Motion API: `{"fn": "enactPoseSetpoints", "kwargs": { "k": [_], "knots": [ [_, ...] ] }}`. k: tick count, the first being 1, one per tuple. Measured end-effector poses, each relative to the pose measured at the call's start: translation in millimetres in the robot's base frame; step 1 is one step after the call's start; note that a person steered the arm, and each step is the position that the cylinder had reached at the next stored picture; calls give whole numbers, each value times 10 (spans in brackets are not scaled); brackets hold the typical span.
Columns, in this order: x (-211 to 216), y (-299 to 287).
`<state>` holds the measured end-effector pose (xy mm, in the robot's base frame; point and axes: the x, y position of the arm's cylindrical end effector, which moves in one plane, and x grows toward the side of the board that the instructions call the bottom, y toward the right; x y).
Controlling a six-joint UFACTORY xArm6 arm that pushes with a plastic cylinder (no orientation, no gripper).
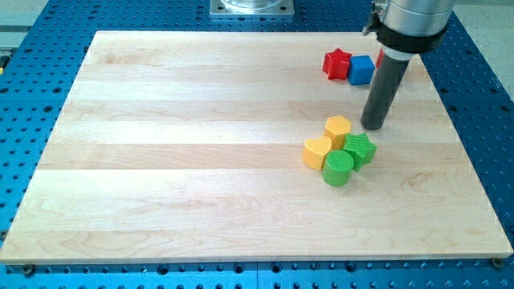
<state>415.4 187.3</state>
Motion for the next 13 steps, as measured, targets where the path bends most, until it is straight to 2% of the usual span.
{"fn": "enactPoseSetpoints", "kwargs": {
  "k": [3,6,7,11,12,13],
  "knots": [
    [-12,62],
    [-265,238],
    [66,254],
    [55,357],
    [-36,303],
    [-326,294]
  ]
}}
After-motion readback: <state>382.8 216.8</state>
